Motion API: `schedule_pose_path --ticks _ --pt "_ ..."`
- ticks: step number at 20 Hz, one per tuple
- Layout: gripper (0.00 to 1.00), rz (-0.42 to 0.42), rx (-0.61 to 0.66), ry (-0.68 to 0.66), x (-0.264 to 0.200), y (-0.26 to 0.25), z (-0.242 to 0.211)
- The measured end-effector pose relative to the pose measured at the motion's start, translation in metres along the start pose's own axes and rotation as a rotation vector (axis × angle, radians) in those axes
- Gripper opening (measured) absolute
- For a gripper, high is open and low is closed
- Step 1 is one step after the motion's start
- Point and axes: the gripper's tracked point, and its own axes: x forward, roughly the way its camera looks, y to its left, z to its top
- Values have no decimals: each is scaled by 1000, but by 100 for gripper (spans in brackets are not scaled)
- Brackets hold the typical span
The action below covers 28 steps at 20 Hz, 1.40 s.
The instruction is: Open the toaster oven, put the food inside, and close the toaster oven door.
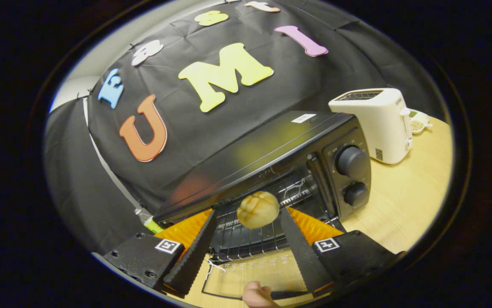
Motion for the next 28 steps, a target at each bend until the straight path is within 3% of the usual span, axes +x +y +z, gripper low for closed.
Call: schedule_pose_path --ticks 9,12,15,21,28 --pt "100 -76 -227 -25 -83 -2 -30" --pt "100 -84 -301 46 -93 -2 -64" --pt "100 -100 -309 142 -95 -4 -98" --pt "100 -218 -380 367 -96 -30 -153" --pt "100 -287 -372 396 -78 -40 -156"
